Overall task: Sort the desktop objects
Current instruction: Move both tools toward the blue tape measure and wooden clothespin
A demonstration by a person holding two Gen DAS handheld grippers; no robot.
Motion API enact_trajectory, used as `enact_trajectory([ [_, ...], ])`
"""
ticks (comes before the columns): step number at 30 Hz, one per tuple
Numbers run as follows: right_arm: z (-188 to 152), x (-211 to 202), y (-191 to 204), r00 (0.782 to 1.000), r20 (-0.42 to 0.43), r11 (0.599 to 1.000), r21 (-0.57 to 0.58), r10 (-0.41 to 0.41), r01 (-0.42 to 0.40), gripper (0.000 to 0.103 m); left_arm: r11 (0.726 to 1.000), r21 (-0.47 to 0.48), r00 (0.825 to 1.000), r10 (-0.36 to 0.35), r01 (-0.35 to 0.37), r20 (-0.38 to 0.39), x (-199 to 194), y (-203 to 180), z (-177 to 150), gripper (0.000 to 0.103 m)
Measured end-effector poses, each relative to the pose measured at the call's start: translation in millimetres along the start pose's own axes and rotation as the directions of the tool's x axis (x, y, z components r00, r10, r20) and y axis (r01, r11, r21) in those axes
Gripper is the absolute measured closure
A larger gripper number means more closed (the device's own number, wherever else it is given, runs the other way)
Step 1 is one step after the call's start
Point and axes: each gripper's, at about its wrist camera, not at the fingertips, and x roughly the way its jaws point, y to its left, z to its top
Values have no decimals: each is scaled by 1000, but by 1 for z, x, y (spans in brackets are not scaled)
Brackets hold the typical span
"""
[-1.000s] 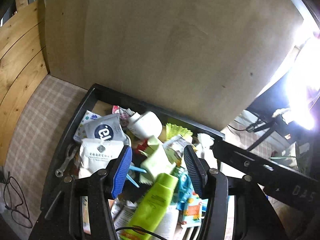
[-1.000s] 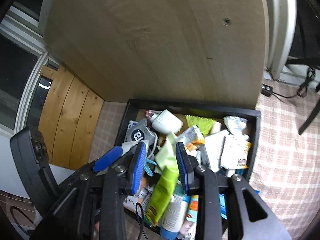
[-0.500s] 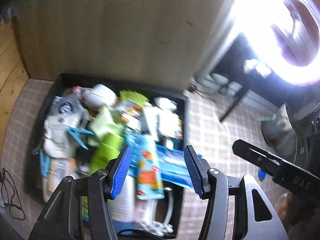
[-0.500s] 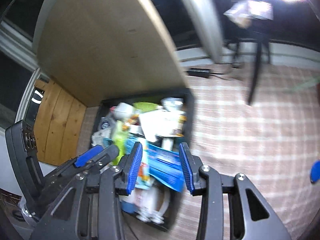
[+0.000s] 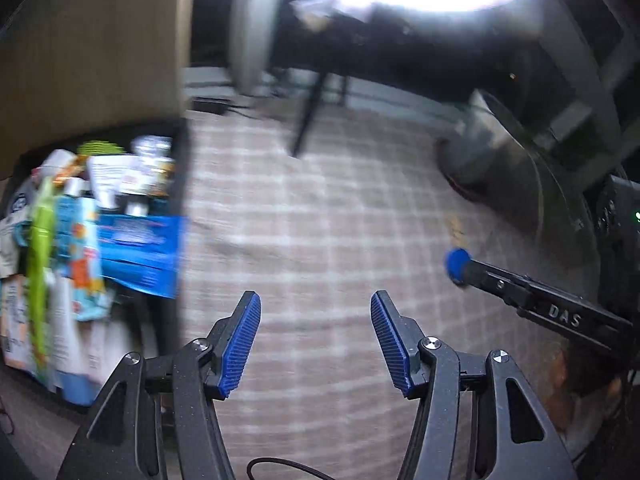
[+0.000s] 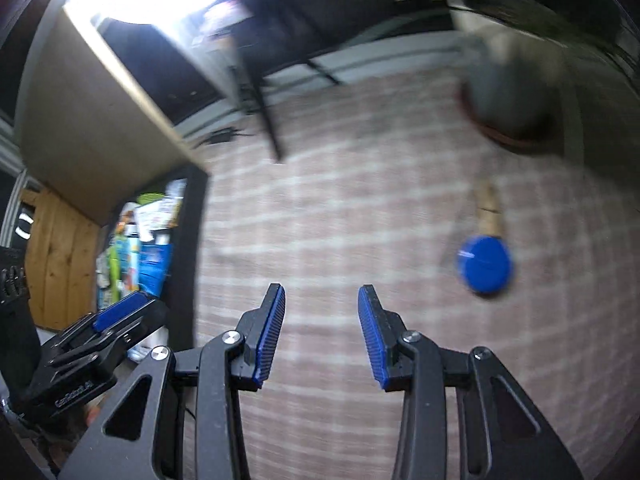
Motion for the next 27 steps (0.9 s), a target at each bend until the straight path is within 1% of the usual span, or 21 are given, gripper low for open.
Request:
enact_trajectory([
  [2, -1, -6, -25, 1000, 1, 1000, 21, -20, 20, 65, 999, 24, 1000, -27, 27, -17, 11, -28, -6, 47],
  [4, 1, -11, -46, 1000, 3, 999, 39, -26, 26, 65, 998, 45, 999, -40, 42, -33, 18, -49, -10, 42],
  [5, 3, -14, -56, 1000, 3, 999, 43, -31, 31, 65, 997, 65, 998, -48, 51, -42, 24, -65, -13, 41],
  [9, 16, -17, -86, 999, -10, 998, 52, -43, 43, 65, 991, 119, 997, -49, 55, -51, 41, -110, -19, 39],
  [14, 37, -7, -112, 999, -42, 998, 52, -23, 25, 65, 980, 192, 998, -33, 44, -57, 63, -155, -21, 39],
  [18, 52, 13, -120, 996, -85, 999, 45, -4, 7, 65, 974, 224, 998, -15, 29, -62, 82, -175, -17, 39],
  [20, 59, 24, -118, 995, -101, 1000, 21, -2, 4, 65, 971, 237, 997, -9, 27, -78, 96, -184, -13, 39],
  [24, 73, 43, -116, 990, -136, 1000, -7, 19, -21, 65, 966, 260, 995, 25, 2, -101, 116, -193, -8, 39],
  [27, 81, 55, -118, 990, -143, 1000, -28, -13, 9, 65, 962, 272, 994, 43, -15, -97, 126, -198, -3, 39],
])
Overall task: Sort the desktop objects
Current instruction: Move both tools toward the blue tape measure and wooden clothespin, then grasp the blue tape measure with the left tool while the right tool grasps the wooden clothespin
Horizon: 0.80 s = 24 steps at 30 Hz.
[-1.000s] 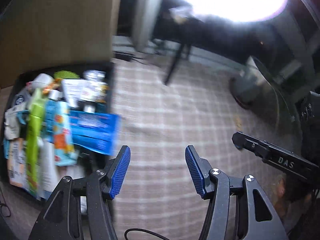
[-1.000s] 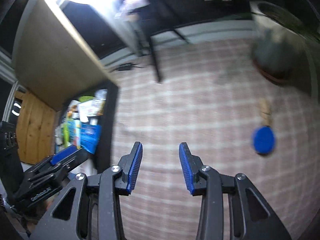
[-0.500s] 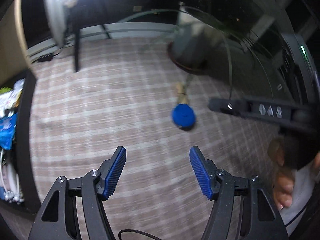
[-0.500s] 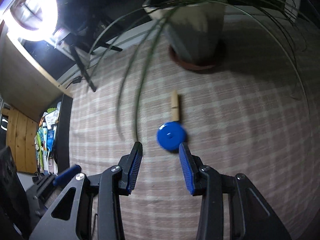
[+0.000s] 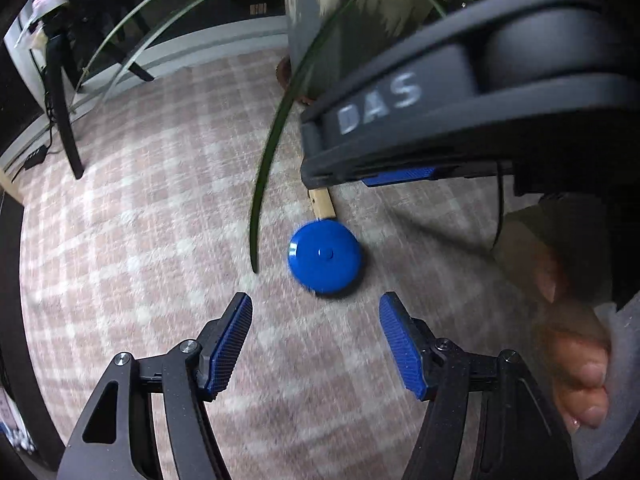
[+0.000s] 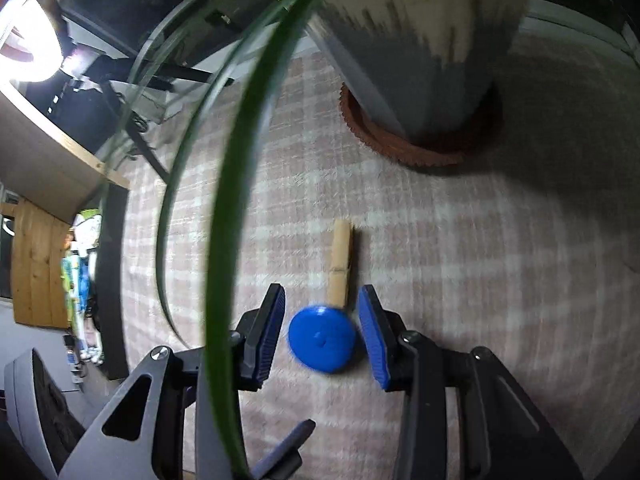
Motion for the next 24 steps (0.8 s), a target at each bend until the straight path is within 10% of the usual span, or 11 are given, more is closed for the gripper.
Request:
enact_trajectory([
  [24, 22, 44, 0, 996, -80, 996, -73, -47, 42, 68, 997, -58, 999, -45, 46, 12, 24, 6, 3, 39],
])
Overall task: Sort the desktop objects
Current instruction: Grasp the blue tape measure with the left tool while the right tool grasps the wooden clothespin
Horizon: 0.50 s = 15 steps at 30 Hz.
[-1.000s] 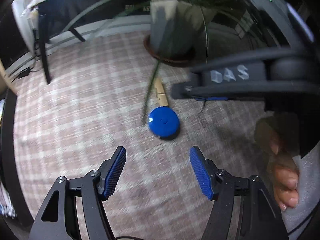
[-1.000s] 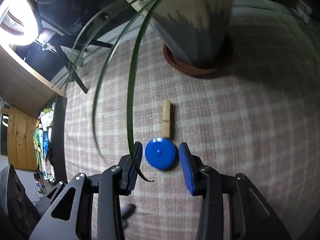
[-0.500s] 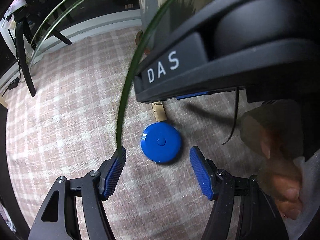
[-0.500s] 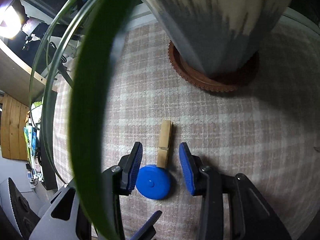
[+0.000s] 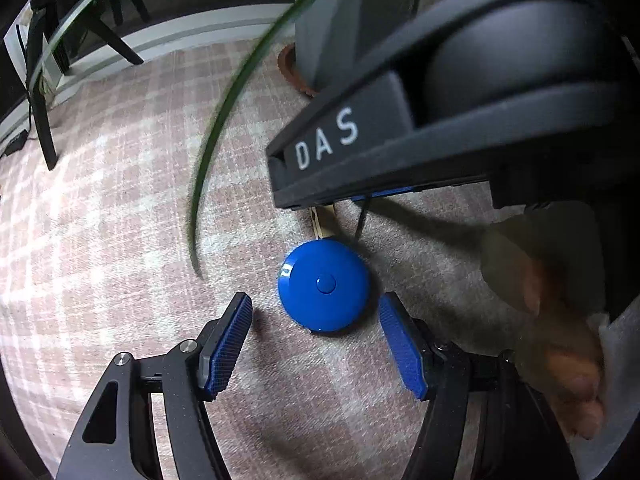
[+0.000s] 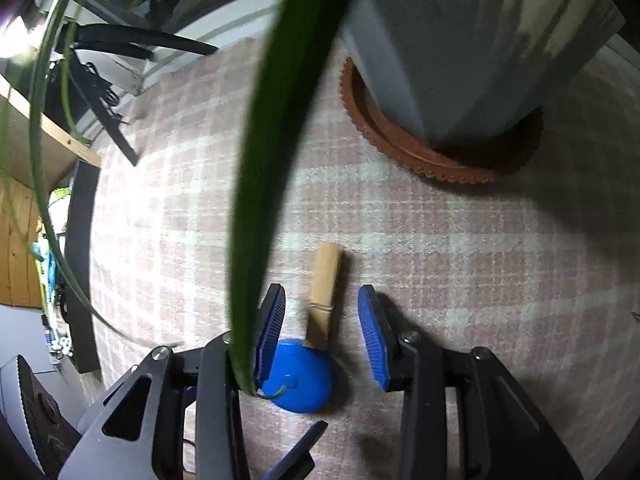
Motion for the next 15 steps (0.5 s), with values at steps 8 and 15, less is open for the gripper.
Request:
enact_trajectory([
  [8, 0, -3, -27, 1000, -12, 1000, -7, -22, 22, 91, 999, 28, 999, 29, -30, 29, 1, -9, 2, 42],
  [15, -8, -9, -60, 1000, -8, 1000, 18, -9, 9, 91, 997, 57, 998, 50, -52, 38, -2, -12, -3, 55],
])
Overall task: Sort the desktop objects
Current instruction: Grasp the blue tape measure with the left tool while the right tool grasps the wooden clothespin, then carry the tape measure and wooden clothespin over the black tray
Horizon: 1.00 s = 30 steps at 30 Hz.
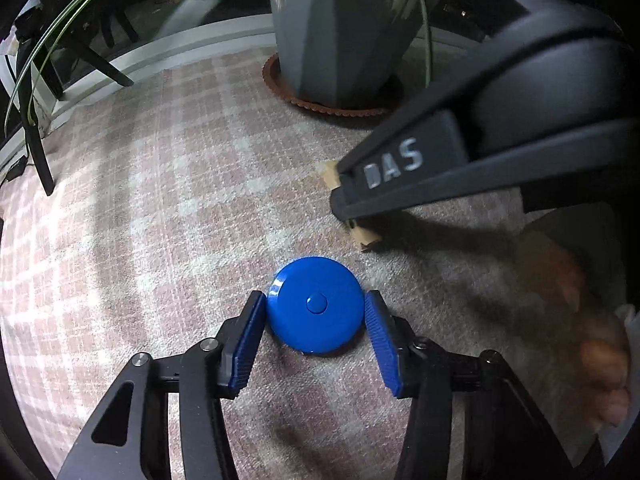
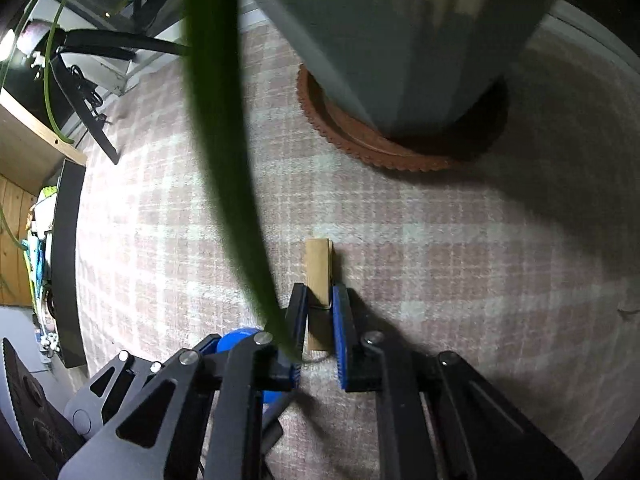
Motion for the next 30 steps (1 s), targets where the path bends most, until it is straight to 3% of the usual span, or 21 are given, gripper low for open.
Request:
enact_trajectory([
  [13, -54, -16, -48, 1000, 6, 999, 49, 5, -5, 90, 1000, -4, 1000, 3, -3, -5, -15, 7, -22, 55],
  [24, -119, -26, -64, 1000, 17, 998, 67, 4, -5, 90, 999, -23, 998, 41, -42, -51, -51, 30, -78, 55],
  [30, -156, -36, -60, 999, 24, 998, 64, 22, -23, 90, 998, -29, 997, 62, -63, -36, -81, 45, -105, 55],
])
